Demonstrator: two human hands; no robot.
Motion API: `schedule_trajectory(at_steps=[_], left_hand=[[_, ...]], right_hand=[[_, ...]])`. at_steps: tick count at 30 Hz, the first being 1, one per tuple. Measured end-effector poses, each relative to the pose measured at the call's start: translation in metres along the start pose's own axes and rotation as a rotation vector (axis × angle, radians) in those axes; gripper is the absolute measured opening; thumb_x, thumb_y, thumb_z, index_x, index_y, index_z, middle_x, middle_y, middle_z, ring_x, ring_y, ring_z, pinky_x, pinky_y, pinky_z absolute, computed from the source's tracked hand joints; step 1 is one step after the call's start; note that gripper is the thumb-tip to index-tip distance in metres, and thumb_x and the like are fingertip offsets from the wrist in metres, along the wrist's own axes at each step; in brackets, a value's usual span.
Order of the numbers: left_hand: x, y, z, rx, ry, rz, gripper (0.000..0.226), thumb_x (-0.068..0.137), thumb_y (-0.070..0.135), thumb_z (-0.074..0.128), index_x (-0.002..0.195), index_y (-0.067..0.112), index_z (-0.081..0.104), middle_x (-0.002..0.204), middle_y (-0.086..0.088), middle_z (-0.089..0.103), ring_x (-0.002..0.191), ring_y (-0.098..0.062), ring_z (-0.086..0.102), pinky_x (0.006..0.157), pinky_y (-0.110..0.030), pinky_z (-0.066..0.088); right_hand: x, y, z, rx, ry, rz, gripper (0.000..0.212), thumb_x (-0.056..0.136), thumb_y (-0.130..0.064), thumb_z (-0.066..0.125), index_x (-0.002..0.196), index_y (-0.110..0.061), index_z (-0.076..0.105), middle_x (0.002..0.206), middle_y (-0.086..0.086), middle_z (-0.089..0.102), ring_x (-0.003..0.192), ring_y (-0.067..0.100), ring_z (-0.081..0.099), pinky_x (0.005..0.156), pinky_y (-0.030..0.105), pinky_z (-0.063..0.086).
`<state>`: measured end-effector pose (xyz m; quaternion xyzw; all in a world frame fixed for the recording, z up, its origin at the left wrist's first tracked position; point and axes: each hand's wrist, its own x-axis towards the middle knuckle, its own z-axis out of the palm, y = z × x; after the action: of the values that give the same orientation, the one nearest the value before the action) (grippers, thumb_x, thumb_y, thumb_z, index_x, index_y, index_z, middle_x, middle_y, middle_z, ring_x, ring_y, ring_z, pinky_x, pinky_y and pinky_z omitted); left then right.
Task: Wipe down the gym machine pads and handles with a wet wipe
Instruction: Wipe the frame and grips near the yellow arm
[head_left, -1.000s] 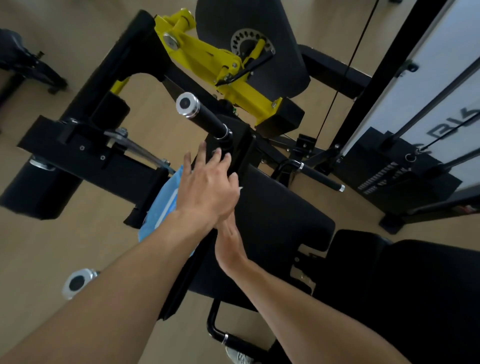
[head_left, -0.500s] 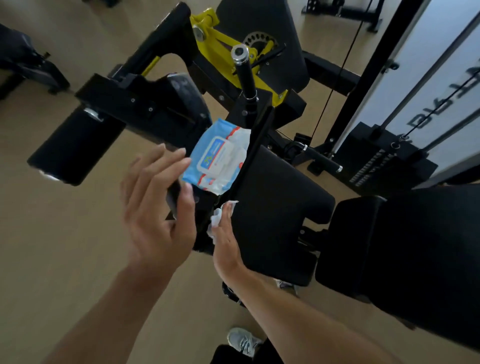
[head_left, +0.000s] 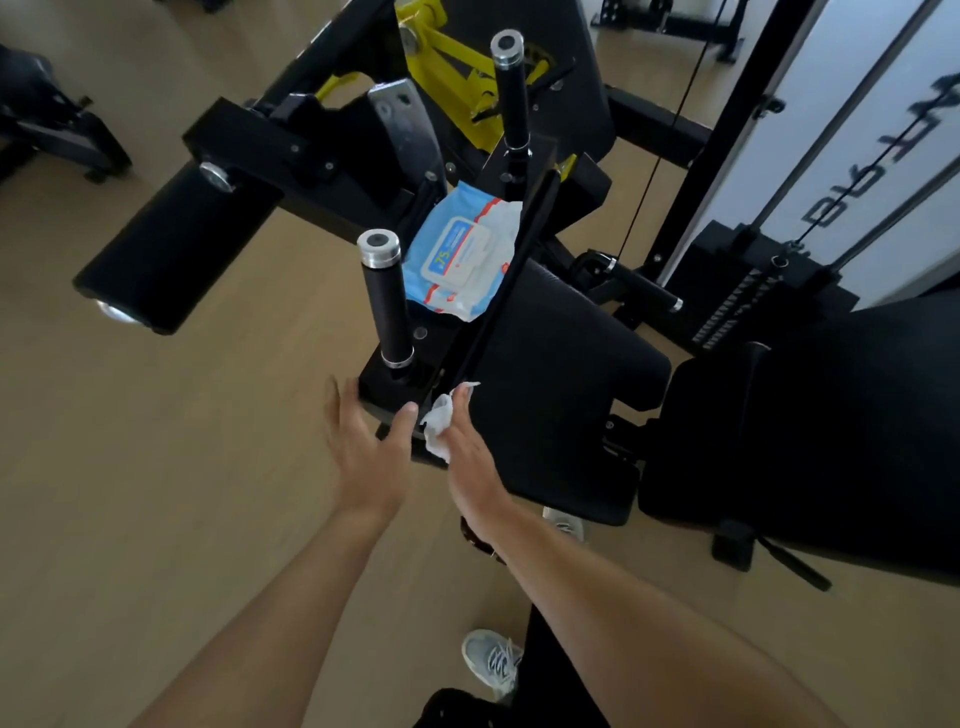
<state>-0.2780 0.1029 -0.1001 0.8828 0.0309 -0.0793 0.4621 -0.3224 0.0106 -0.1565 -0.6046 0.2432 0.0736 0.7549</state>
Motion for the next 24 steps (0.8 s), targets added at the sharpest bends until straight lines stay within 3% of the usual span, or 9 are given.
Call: schedule_trajectory(at_steps=[2, 3, 7, 10, 12, 14, 16, 20, 24], left_hand=[[0.021, -0.001, 0.004, 0.097, -0.088, 0.034, 0.081, 0.08, 0.052, 0.067, 0.146, 0.012, 0.04, 0.16, -0.014, 0.03, 0.151, -0.03, 0.022, 0.124, -0.043, 0.023], [0.029, -0.002, 0.007, 0.176, -0.138, 0.061, 0.089, 0.077, 0.06, 0.066, 0.148, 0.014, 0.037, 0.159, -0.014, 0.028, 0.152, -0.033, 0.017, 0.125, -0.049, 0.02], [0.03, -0.01, 0.016, 0.425, -0.183, 0.131, 0.09, 0.098, 0.05, 0.053, 0.163, 0.019, -0.001, 0.17, 0.002, -0.011, 0.155, -0.019, -0.021, 0.127, -0.043, -0.002], [0.02, -0.021, 0.005, 0.263, -0.125, 0.198, 0.067, 0.105, 0.032, 0.04, 0.163, 0.022, 0.009, 0.171, 0.007, 0.002, 0.156, -0.007, -0.006, 0.127, -0.03, 0.004], [0.008, -0.031, -0.002, 0.061, -0.05, 0.087, 0.063, 0.103, 0.03, 0.037, 0.162, 0.021, 0.017, 0.169, 0.009, 0.015, 0.153, 0.0, 0.011, 0.12, -0.018, 0.01], [-0.008, -0.039, -0.003, -0.121, 0.059, -0.113, 0.06, 0.102, 0.026, 0.038, 0.16, 0.019, 0.025, 0.166, 0.003, 0.027, 0.151, -0.008, 0.025, 0.114, -0.018, 0.019], [-0.026, -0.047, -0.003, -0.192, 0.145, -0.298, 0.052, 0.106, 0.016, 0.039, 0.157, 0.015, 0.033, 0.161, -0.002, 0.036, 0.148, -0.018, 0.034, 0.111, -0.021, 0.022], [-0.049, -0.067, -0.015, -0.173, 0.165, -0.365, 0.041, 0.106, 0.017, 0.04, 0.146, 0.016, 0.049, 0.148, -0.003, 0.052, 0.14, -0.023, 0.042, 0.112, -0.032, 0.029], [-0.053, -0.072, -0.028, -0.205, 0.2, -0.353, 0.033, 0.105, 0.013, 0.044, 0.134, 0.013, 0.061, 0.134, -0.004, 0.061, 0.129, -0.021, 0.05, 0.108, -0.032, 0.036]], right_hand=[[0.01, -0.013, -0.006, 0.069, 0.053, 0.029, 0.063, 0.109, -0.02, 0.032, 0.164, -0.032, 0.003, 0.171, -0.011, 0.006, 0.156, 0.008, 0.012, 0.123, 0.025, 0.016], [0.015, -0.02, -0.01, 0.105, 0.073, 0.045, 0.063, 0.108, -0.02, 0.034, 0.164, -0.032, 0.007, 0.171, -0.008, 0.011, 0.155, 0.011, 0.018, 0.118, 0.023, 0.022], [0.03, -0.026, -0.024, 0.265, 0.152, 0.108, 0.063, 0.105, -0.012, 0.049, 0.16, -0.034, 0.027, 0.143, -0.009, 0.056, 0.115, 0.003, 0.057, 0.088, 0.015, 0.044], [0.03, -0.023, -0.025, 0.258, 0.176, 0.13, 0.067, 0.101, -0.003, 0.053, 0.157, -0.035, 0.035, 0.125, -0.012, 0.064, 0.105, 0.001, 0.062, 0.09, 0.018, 0.047], [0.026, -0.017, -0.013, 0.272, 0.164, 0.197, 0.056, 0.098, -0.005, 0.054, 0.142, -0.04, 0.052, 0.12, -0.013, 0.066, 0.113, 0.008, 0.064, 0.094, 0.021, 0.047], [0.019, -0.011, 0.004, 0.37, 0.218, 0.295, 0.032, 0.098, -0.013, 0.057, 0.127, -0.023, 0.066, 0.119, -0.003, 0.071, 0.117, 0.021, 0.065, 0.102, 0.03, 0.048], [0.013, -0.011, 0.019, 0.615, 0.29, 0.467, 0.032, 0.095, -0.006, 0.062, 0.126, -0.011, 0.067, 0.115, 0.007, 0.074, 0.11, 0.023, 0.069, 0.103, 0.033, 0.052], [0.011, -0.021, 0.031, 1.008, 0.338, 0.489, 0.071, 0.077, 0.029, 0.046, 0.14, -0.004, 0.055, 0.118, 0.025, 0.072, 0.107, 0.037, 0.072, 0.104, 0.045, 0.053], [0.022, -0.023, 0.028, 1.207, 0.404, 0.615, 0.046, 0.102, 0.005, 0.043, 0.144, -0.01, 0.052, 0.14, 0.028, 0.054, 0.128, 0.047, 0.055, 0.106, 0.051, 0.05]])
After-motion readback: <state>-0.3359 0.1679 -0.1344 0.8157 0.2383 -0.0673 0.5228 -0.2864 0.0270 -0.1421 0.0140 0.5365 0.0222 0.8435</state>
